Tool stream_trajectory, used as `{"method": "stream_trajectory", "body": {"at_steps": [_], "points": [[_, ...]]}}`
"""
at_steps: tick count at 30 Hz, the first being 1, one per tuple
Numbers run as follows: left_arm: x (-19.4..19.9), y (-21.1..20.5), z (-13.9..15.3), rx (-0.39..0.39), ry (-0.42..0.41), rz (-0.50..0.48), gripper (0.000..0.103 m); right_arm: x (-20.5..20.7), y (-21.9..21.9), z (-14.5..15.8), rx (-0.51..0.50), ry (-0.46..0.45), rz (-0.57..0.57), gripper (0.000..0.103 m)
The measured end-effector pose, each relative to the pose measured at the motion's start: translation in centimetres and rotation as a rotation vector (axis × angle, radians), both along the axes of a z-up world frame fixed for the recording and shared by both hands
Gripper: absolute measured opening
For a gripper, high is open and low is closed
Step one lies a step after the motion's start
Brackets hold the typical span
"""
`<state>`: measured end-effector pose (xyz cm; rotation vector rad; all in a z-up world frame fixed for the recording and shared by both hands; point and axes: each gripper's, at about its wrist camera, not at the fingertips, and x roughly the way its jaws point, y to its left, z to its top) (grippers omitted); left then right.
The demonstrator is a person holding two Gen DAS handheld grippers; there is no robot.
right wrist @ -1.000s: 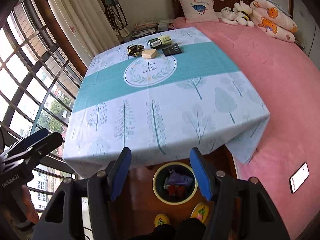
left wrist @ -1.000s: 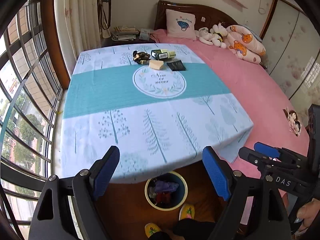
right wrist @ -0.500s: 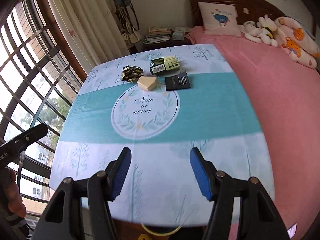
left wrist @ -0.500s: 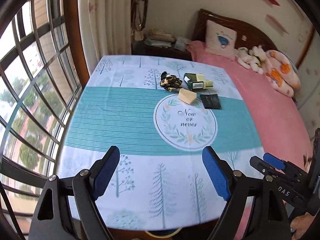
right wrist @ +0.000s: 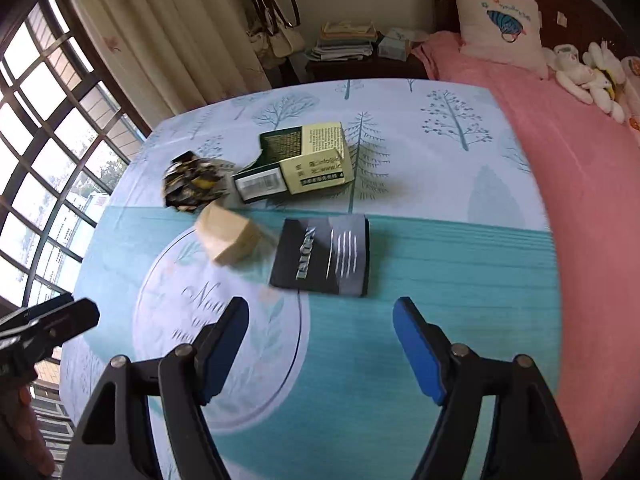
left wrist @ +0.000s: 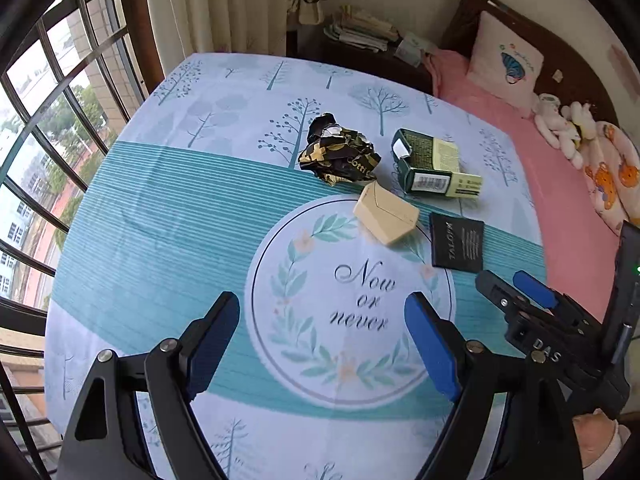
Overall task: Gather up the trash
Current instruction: 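Grasp the cream folded paper with the left tool while the right tool grasps the black TALOPN card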
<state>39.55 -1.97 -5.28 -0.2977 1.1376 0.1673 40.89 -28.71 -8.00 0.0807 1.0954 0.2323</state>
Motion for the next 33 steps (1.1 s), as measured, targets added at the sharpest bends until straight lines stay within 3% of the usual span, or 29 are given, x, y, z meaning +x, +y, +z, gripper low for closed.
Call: {"method": "stream_trajectory", "body": {"at_steps": [6,8,10,15,18,21,27,33], "points": [[3.1,0.1,-2.0,-0.013,0.033,0.032,0.083,2.9,0.9,-2.7,-0.012,0.025,-0.015,0.076],[3.8,0.2,-2.2,-0.020,0.036,0.039,0.083,2.9,1.5,-3.1,-0.036,0.003,0.002,0.083],[4.4,0.2,-2.4,-0.032,0.035,0.048,0.083,3.0,2.4,-3.4,-0.072,-0.010,0.035,0.088],[5.7,0.1,-2.6,-0.053,0.036,0.058,0.083,2.4,4.4,-3.9,-0.221,-0.069,0.107,0.089],[6.5,-0.2,-2.9,-0.067,0.043,0.054,0.083,2.2,4.0,-3.8,-0.207,-0.080,0.108,0.086],[7.4,-0.7,-3.5,-0.079,0.052,0.042,0.083,2.1,3.4,-3.6,-0.206,-0.105,0.119,0.077],[9.7,-2.0,-4.8,-0.110,0.075,0.000,0.083,3.0,1.4,-3.4,-0.160,-0.088,0.103,0.075],[11.9,-3.7,-6.3,-0.025,0.104,-0.138,0.083,3.8,-0.8,-3.1,-0.103,-0.062,0.065,0.075]]}}
